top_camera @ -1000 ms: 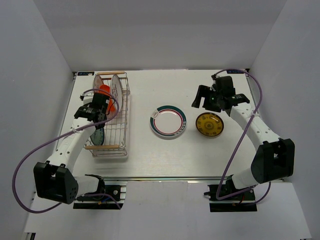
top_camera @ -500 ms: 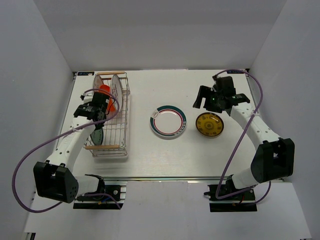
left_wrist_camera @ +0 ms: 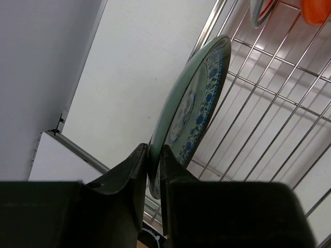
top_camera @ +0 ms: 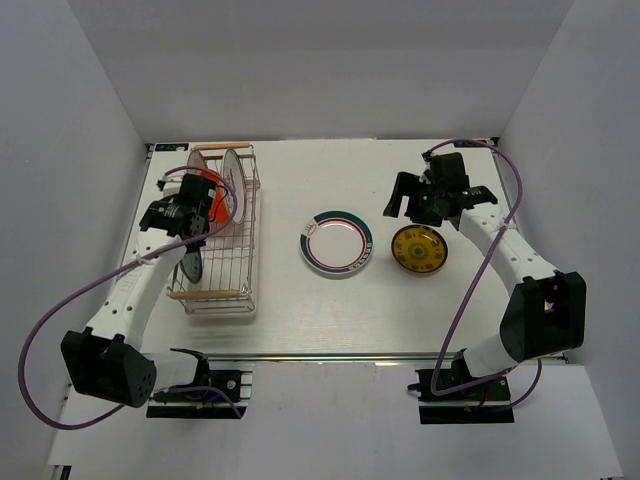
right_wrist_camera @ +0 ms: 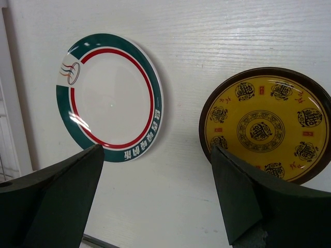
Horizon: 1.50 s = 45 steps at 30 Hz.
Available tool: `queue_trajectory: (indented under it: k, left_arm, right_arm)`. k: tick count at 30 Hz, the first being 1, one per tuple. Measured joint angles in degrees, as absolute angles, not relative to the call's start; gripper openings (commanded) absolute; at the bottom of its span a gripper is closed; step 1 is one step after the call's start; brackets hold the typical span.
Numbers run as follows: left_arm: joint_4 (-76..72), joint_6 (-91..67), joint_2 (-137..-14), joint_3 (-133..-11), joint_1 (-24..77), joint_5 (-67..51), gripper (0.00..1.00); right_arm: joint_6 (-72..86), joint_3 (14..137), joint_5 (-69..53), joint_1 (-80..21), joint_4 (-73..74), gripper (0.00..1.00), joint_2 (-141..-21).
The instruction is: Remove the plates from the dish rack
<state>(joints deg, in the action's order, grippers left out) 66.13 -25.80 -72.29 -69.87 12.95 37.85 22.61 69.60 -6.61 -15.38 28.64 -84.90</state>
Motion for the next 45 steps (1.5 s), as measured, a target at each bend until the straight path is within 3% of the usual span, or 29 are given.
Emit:
queue_trajectory:
  k: [17,26,33,38,45]
  left_arm:
    - [64.4,-22.3,-62.0,-84.5,13.0,33.6,0.00]
    - [46.4,-14.0,-50.2,-84.1,12.9,2.5,0.00]
    - [31.6,-11.9,-64.9,-78.5,13.4,-25.2,0.00]
    - [27.1,-13.1,-74.6,-71.8,13.6,-34.2,0.00]
    - [19.9,-15.9,-74.7,-67.7,15.6,-42.6,0.00]
  right_arm:
    - [20.5,69.6,-12.0,-15.4,28.3,0.89,-83.8]
    - [18.8,65.6,-29.4,-15.5,18.5,0.89,-74.1]
    - [19.6,61.4,-41.5,-15.5,11.2,0.89,-72.3]
    - [20.9,59.2,-45.3,-15.8,7.9,0.89,-71.8]
    - [21.1,58.2,-48.9,-16.7,5.3,0.89,-73.2]
